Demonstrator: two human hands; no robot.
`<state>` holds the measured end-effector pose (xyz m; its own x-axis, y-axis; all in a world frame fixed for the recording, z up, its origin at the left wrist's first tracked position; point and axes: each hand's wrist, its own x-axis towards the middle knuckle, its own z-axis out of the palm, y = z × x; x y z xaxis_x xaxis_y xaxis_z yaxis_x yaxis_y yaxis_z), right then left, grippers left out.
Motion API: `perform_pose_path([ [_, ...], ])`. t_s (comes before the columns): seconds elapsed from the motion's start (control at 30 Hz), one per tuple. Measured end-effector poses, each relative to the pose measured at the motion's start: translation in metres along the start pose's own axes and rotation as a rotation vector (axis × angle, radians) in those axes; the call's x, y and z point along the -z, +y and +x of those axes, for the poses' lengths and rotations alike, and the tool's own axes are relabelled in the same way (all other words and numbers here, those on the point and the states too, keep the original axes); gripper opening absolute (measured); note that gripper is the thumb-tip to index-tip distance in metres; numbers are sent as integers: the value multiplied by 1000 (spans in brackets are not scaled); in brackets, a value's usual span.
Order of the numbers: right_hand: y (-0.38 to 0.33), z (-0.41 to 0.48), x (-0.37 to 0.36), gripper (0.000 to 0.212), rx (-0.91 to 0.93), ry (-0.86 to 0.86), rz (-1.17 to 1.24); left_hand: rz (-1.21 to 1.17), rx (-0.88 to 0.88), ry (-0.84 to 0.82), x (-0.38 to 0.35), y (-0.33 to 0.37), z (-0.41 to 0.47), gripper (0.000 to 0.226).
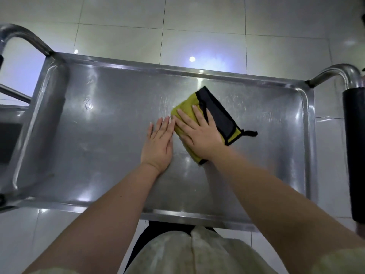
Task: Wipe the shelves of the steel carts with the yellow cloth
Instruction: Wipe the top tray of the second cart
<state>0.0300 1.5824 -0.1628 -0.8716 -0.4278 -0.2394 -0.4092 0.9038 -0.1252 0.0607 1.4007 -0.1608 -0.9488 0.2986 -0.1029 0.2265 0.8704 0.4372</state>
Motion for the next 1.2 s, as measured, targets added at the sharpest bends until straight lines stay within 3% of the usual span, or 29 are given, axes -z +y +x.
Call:
perform_pose_path([
  [0.13,-28,-62,-18,57,-41,25,5,-88,-138,-7,12,-11,-21,48],
  [0.27,-60,-109,-33,54,-9,29,38,-16,-44,-12,25,-45,-46,53],
  [0.43,-96,-143,-44,54,-164,-11,85,195,44,-92,32,-91,-75,54],
  [0.57,-98,-141,-40,55,-214,-45,91,322,8,-132,32,-106,-87,57],
  [0.7,-102,-134,-35,65,-412,-20,157,347,5,-166,34,-111,-95,57],
  [0.8,-101,-131,-24,78,-699,126,411,348,60,-181,36,-113,-107,57],
  [1.0,-90,-138,-14,54,-944,154,601,356,169,-206,41,-118,-132,56],
  [1.07,-81,-140,-7,47,-904,104,630,350,182,-207,40,-117,-138,56],
  [1.2,-56,-131,22,31,-739,178,757,348,186,-193,37,-113,-148,56],
])
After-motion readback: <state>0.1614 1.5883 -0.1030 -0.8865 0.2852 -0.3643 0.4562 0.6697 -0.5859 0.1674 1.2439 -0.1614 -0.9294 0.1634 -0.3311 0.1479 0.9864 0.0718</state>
